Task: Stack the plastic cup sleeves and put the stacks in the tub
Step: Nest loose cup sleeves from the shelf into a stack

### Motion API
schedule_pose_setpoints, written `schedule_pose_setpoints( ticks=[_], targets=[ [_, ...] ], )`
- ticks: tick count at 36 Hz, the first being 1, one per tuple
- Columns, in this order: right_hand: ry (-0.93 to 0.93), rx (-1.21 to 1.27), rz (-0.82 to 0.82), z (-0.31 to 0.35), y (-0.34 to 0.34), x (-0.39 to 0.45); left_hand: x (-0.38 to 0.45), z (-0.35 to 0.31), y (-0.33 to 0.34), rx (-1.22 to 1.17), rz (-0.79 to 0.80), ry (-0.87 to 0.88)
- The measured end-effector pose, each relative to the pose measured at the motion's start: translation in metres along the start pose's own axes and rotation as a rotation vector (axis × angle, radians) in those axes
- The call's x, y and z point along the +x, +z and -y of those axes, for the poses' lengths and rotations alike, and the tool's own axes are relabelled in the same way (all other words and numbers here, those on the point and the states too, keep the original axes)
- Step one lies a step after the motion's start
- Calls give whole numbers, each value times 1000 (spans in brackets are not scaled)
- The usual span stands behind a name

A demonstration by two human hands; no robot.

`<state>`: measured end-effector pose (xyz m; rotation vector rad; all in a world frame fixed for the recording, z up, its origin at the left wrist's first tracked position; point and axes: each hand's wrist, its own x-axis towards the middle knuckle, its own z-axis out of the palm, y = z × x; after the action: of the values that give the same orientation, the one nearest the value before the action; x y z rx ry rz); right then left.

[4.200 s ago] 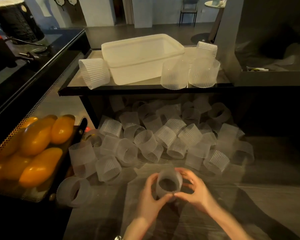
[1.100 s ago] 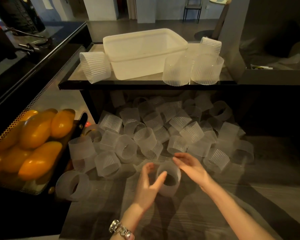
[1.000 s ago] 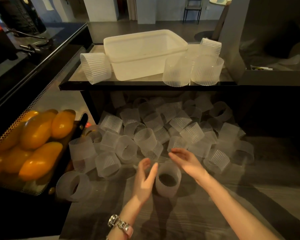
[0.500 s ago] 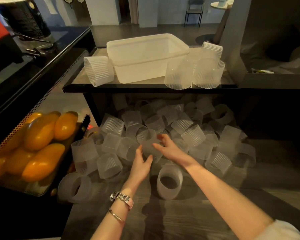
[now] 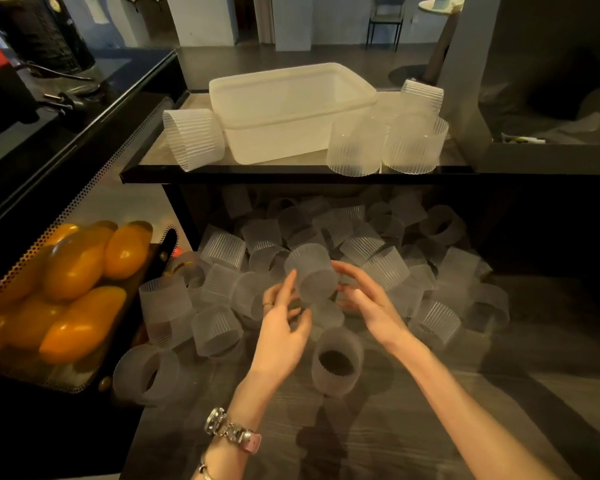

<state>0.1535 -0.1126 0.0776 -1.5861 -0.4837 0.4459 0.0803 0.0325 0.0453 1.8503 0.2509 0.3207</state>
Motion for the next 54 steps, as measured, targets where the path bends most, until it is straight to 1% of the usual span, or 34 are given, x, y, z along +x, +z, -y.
schedule_pose_setpoints(
  ticks=[4, 11, 15, 18, 20, 22, 26, 31, 39, 45, 49, 54],
  targets=[
    [-11, -21, -49, 0, -6, -10, -4, -10, -2, 67, 44, 17],
    [-58, -183, -86, -10, -13, -30, -9, -14, -2, 230, 27, 107],
    [-75, -212, -109, -11, -18, -37, -13, -16, -4, 245, 15, 151],
    [-63, -208, -102, -11, -24, -41, -16, -15, -7, 233, 56, 156],
    [-36, -238, -78, -11, -27, -44, -20, -13, -8, 221, 105, 135],
    [-11, -266, -60, -14, -29, -47, -25, -10, -6, 208, 142, 77],
    [38, -288, -39, -22, -30, -52, -35, -1, -2, 187, 177, -15],
    [59, -280, -1, -26, -24, -54, -43, 2, -2, 73, 234, -87],
    [58, -288, -13, -30, -26, -58, -48, 1, 0, 74, 236, -98],
    [109, -301, -42, -42, -29, -64, -51, 10, 7, 91, 242, -119],
    [168, -309, -28, -56, -25, -65, -50, 21, 16, 114, 254, -140],
    [172, -307, -37, -64, -25, -64, -52, 31, 18, 111, 227, -141]
  ],
)
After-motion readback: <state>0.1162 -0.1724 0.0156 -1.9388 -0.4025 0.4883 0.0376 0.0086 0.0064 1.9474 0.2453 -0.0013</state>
